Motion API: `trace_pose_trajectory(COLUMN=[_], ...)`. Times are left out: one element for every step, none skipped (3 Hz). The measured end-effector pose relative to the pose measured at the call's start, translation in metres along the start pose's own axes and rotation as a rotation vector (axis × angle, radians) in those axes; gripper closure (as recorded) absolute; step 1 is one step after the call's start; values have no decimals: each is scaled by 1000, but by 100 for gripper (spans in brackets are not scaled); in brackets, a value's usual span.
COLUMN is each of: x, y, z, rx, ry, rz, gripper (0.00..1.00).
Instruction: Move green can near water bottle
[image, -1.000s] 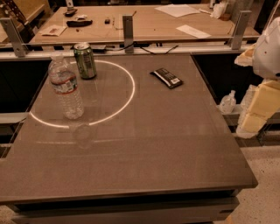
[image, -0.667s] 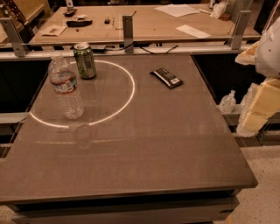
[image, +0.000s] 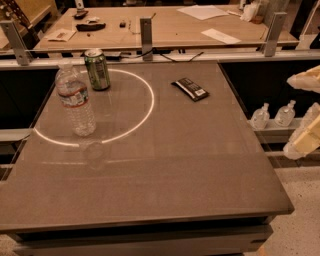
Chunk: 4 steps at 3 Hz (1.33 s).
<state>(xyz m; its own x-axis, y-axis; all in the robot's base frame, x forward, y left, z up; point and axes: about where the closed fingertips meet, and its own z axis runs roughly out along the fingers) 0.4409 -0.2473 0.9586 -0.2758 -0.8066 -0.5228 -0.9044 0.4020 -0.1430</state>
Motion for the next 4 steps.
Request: trace_pose_trajectory(x=[16,20,4,-12], y=[-1,-1,-9,-17], z=[1,8,12,19], rx=[-12,-50,-94,-135], ry=[-197,-415,-636,-756], rz=[72,134,153,163], gripper=[0,0,0,0])
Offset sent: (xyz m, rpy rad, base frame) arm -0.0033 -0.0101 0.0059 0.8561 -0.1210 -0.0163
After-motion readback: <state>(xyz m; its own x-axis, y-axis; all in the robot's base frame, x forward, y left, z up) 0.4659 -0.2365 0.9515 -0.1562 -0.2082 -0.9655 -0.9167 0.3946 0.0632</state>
